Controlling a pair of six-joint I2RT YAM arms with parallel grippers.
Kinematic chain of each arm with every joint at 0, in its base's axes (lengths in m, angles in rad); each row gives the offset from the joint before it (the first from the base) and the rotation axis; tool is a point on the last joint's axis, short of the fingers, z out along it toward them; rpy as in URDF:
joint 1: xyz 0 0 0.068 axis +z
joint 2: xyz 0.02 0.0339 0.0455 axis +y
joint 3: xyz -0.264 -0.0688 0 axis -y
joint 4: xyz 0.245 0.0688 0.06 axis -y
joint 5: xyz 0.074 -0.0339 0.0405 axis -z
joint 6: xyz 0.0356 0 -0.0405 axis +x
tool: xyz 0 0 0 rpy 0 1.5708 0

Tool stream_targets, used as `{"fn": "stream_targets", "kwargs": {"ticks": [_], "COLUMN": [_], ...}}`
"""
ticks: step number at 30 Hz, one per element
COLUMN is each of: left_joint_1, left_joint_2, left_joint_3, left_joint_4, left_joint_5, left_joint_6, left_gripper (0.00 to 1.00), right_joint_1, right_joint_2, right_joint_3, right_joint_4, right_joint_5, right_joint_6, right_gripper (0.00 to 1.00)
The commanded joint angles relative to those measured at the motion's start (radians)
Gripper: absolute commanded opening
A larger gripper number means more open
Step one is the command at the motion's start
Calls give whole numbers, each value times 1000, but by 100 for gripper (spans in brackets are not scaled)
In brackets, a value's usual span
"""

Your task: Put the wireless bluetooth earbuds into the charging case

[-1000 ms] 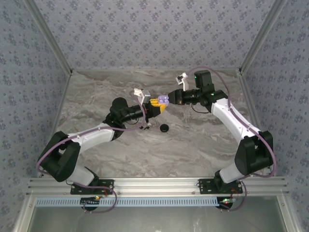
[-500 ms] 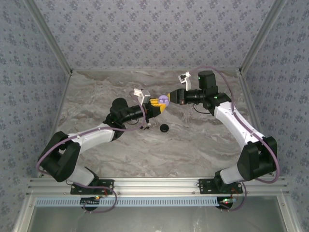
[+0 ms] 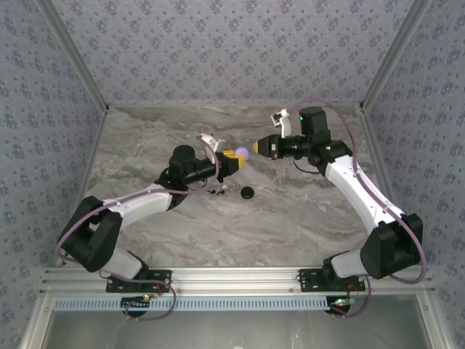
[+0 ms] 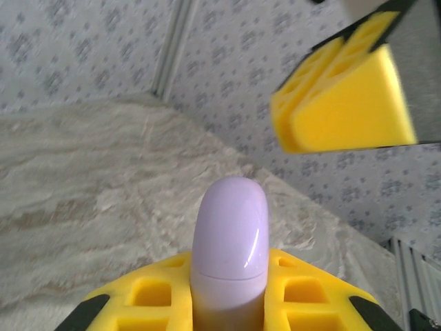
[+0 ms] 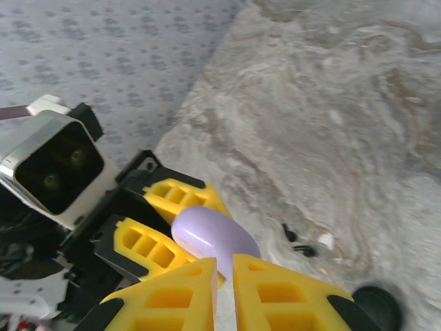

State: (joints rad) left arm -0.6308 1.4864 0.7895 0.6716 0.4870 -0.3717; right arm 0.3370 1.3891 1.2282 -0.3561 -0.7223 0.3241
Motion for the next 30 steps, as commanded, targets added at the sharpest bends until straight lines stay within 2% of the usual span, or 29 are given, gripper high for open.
{"fn": "stream_targets", "kwargs": {"ticks": [1,4,8,14,22,30], "left_joint_1": [17,31,43,72,117,146], "left_joint_2": [36,73,146,319,539,744], "left_joint_3": [92,136,256,492,692,926], "left_joint_4": [-146,-194,-374,-661,-764,-883], "left_joint_5": [-61,-95,-143,-187,-156,-83], "left_joint_6": [-17,-33,-28,-66,-178,-183], "left_gripper": [11,13,14,14,17,17], "right_joint_1": [-4,-8,-13,-21,-23,-27], "right_joint_2": [-14,-16,-16,-44,-84,-109], "right_joint_3": [31,21,4,-54,-130,-156], "right_joint_4": [-106,-126,-163,-173,-163,-161], "right_joint_5": [171,241,318,333,347,342], "right_joint_6": [-33,-35,-40,-49,-42,-39], "right_gripper": [15,15,15,16,17,18]}}
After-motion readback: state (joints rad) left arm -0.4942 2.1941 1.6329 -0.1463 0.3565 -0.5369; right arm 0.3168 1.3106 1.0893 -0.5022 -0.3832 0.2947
